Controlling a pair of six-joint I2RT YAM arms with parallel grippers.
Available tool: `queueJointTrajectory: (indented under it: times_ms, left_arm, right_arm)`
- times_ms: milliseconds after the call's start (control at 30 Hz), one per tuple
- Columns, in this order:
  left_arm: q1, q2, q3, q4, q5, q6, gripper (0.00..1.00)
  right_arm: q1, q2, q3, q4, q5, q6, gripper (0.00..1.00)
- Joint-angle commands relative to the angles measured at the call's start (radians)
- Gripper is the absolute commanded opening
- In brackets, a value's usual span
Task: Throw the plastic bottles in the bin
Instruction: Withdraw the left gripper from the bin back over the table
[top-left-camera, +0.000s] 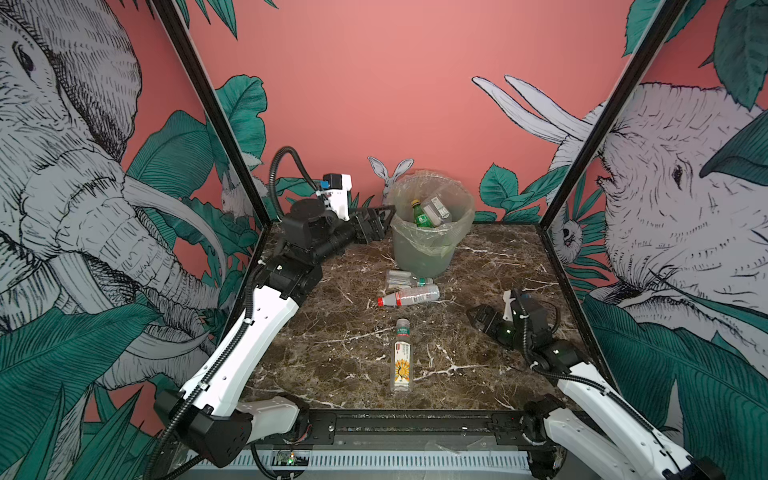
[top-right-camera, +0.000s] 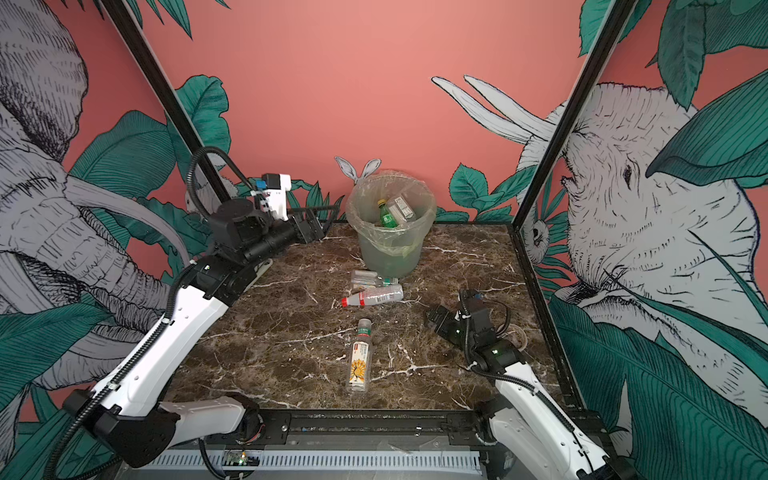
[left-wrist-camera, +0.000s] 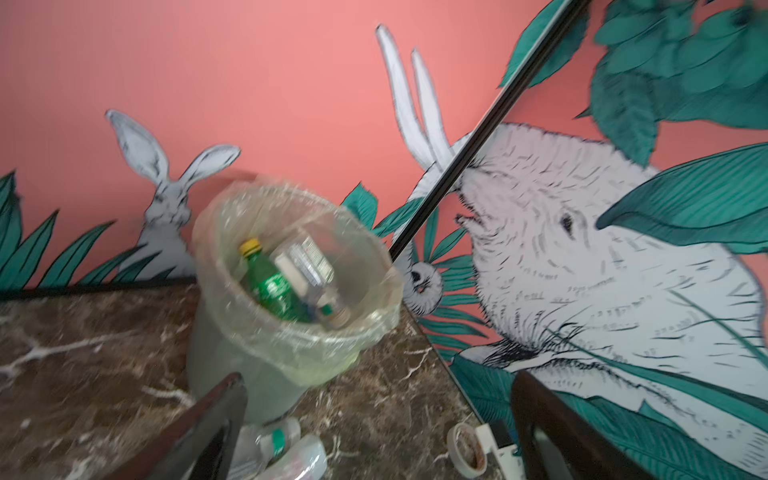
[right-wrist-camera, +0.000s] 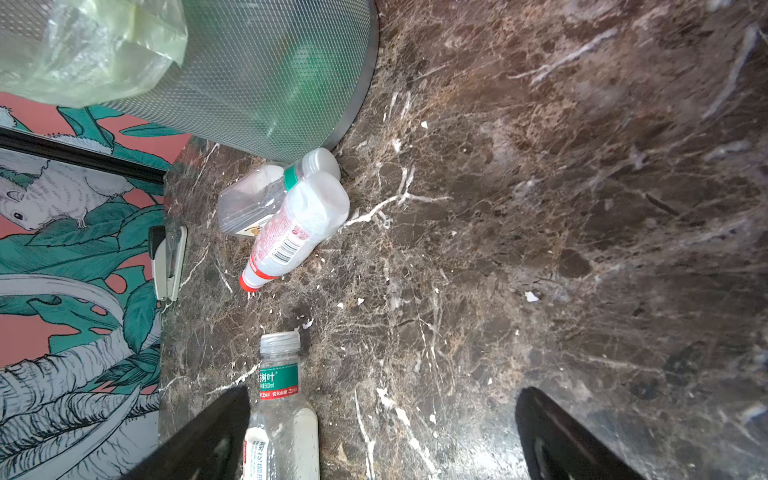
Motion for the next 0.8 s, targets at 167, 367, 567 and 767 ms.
queueJointTrajectory:
  times_ms: [167,367,567,767]
  left_arm:
    - [0.002,-0.190,-0.224,-0.054,-0.087,0.043,1.00]
    - [0.002,-0.247,-0.337,-0.097,-0.114,0.041,0.99]
    - [0.002,-0.294,-0.450,-0.102,-0.133,0.019,0.99]
    - [0.001,-0.317,-0.497,-0.149,-0.159,0.006,1.00]
  right_arm:
    - [0.034,-0.014,-0.036,-0.016,0.006,0.039,0.99]
    - [0.084,-0.014,-0.053,-0.034,0.025,0.052,0.99]
    - [0.145,-0.037,-0.060,-0.060,0.071,0.079,0.99]
    - [0.194,-0.048,-0.079,-0.056,0.083,0.124,0.99]
